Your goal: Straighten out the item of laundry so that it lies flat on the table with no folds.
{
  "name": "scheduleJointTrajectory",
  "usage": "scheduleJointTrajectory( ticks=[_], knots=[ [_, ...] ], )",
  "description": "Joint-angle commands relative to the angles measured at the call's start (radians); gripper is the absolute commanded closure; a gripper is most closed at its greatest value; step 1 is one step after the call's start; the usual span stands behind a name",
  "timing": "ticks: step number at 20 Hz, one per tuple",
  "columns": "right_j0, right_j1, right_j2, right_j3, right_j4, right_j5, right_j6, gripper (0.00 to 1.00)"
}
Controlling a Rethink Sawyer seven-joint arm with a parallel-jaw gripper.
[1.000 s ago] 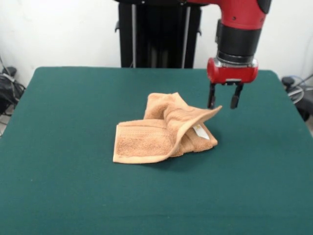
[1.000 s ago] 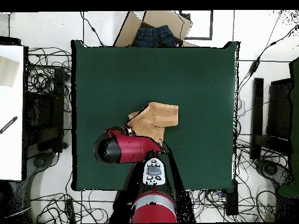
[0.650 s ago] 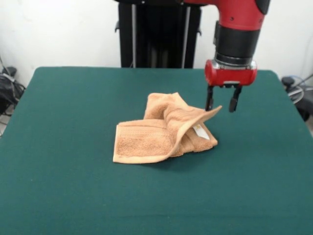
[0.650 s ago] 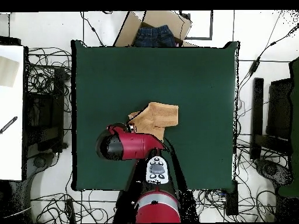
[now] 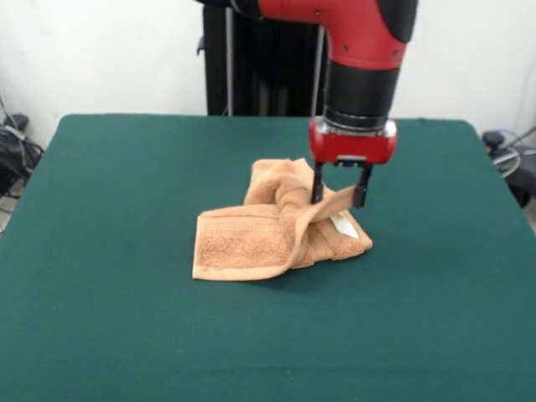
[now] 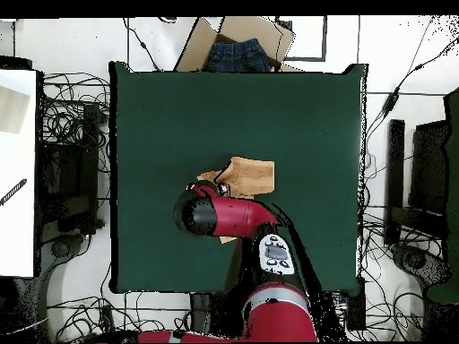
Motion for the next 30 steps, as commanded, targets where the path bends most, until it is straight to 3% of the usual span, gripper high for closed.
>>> scheduleJointTrajectory(
  ticks=[1,9,10,30],
  knots=[
    [-0.045,0.075,0.126,-0.008,-0.034,0.003,0.100,0.00],
    [-0.033,0.116,0.111,-0.012,-0.062,-0.064,0.119,0.00],
    [-0.045,0.117,0.123,-0.007,-0.076,-0.093,0.118,1.00],
    [-0.025,0.103,0.109,0.003,-0.077,-0.075,0.137,1.00]
  ],
)
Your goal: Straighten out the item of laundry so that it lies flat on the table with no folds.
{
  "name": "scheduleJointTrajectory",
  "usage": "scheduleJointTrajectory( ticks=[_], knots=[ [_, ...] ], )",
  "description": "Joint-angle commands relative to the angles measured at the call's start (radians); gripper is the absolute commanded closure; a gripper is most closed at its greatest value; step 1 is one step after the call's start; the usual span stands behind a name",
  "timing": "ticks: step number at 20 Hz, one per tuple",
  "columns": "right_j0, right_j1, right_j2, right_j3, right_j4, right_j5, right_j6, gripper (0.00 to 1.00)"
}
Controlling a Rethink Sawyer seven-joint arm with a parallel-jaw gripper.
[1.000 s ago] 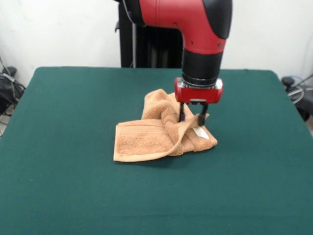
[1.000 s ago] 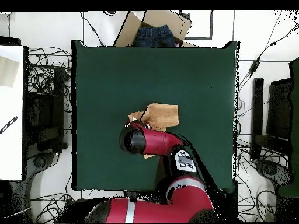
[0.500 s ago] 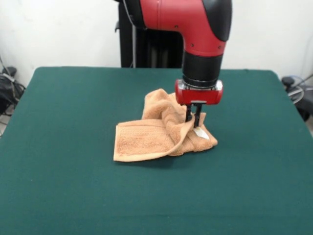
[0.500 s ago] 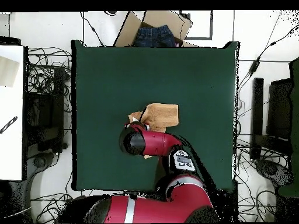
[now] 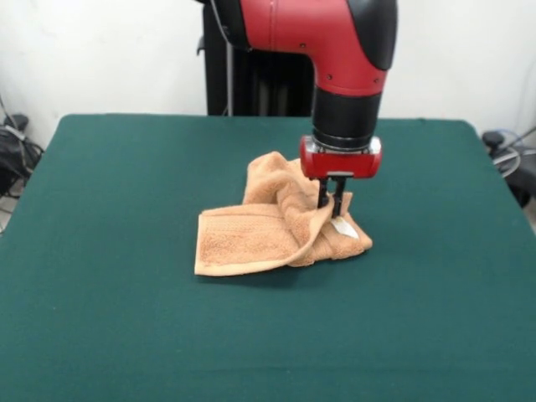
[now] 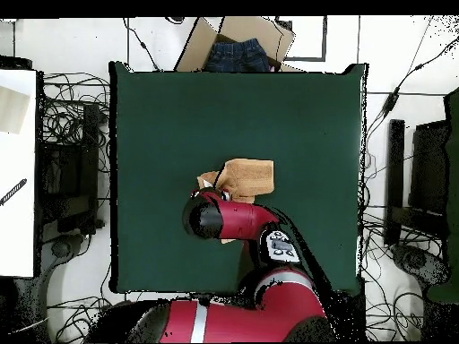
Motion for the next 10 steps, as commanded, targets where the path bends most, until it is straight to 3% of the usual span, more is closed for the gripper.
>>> scheduleJointTrajectory(
  ticks=[1,6,10],
  knots=[
    [0.007,0.020,0.088,0.009,-0.030,-0.030,0.136,1.00],
    [-0.018,-0.003,0.115,0.039,-0.022,-0.008,0.140,1.00],
    [-0.055,-0.096,0.143,0.114,-0.027,0.034,0.132,1.00]
  ],
)
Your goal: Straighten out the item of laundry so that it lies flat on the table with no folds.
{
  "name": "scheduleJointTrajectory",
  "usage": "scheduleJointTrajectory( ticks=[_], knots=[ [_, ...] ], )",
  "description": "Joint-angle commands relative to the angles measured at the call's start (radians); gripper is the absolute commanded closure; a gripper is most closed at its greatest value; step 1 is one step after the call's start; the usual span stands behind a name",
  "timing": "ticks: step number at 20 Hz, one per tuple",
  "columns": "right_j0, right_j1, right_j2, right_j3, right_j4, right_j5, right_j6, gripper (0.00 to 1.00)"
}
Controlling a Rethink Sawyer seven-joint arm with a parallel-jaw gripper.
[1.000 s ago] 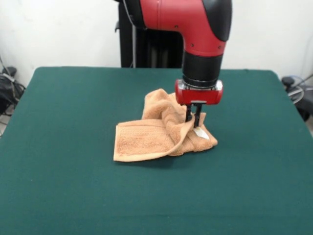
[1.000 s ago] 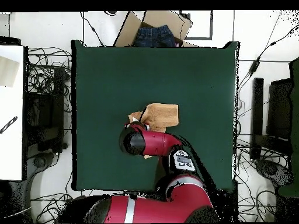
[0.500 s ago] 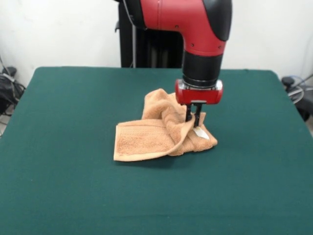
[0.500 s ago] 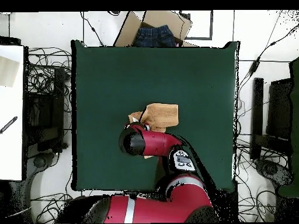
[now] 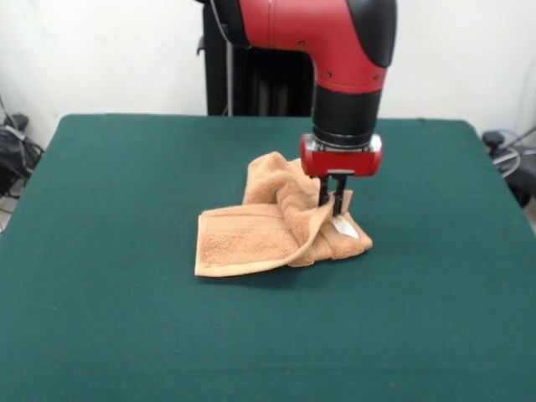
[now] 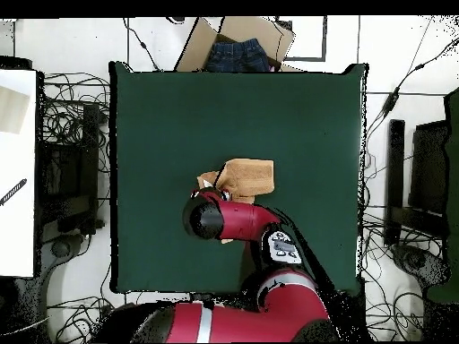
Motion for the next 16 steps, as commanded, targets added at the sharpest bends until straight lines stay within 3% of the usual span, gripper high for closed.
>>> scheduleJointTrajectory(
  ticks=[1,8,10,16],
  knots=[
    [-0.046,-0.114,0.130,0.124,-0.028,0.046,0.130,1.00],
    [-0.089,-0.302,0.160,0.268,-0.004,0.120,0.134,1.00],
    [-0.096,-0.262,0.160,0.235,-0.004,0.125,0.118,1.00],
    [-0.196,-0.356,0.221,0.295,-0.005,0.194,0.063,1.00]
  ],
)
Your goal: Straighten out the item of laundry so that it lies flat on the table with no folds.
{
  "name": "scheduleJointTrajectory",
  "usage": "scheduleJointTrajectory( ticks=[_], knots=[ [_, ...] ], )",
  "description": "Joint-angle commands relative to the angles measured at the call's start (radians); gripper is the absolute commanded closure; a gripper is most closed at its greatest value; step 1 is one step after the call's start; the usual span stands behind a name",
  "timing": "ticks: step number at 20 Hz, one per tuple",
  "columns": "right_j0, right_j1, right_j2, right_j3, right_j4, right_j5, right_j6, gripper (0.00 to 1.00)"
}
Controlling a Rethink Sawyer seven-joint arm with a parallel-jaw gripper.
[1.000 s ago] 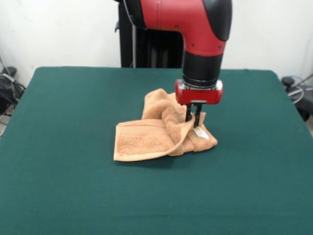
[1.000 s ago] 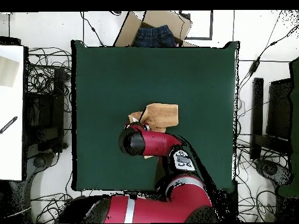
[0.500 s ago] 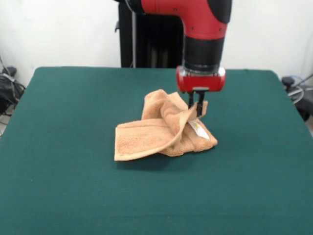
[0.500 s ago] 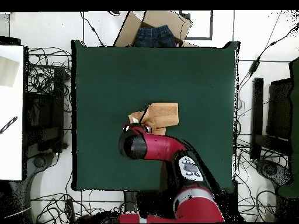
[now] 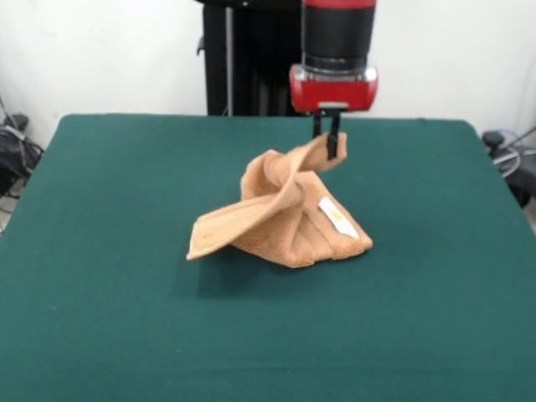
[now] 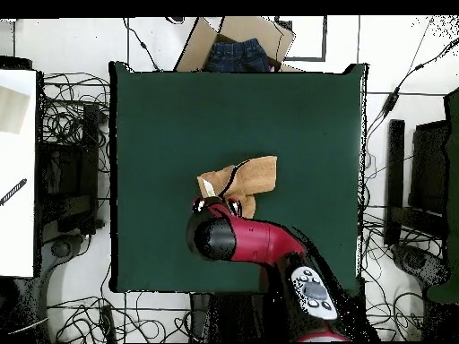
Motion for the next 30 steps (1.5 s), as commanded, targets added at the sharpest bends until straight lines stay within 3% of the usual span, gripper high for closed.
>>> scheduleJointTrajectory(
  ticks=[1,11,16,23,30],
  knots=[
    [-0.085,-0.097,0.148,0.105,-0.007,0.142,0.062,1.00],
    [-0.140,-0.132,0.192,0.145,-0.027,0.123,0.065,1.00],
    [-0.226,-0.281,0.251,0.198,0.021,0.271,-0.008,1.00],
    [-0.252,-0.331,0.241,0.162,-0.006,0.395,-0.062,1.00],
    [-0.272,-0.344,0.260,0.158,-0.020,0.428,-0.065,1.00]
  ],
)
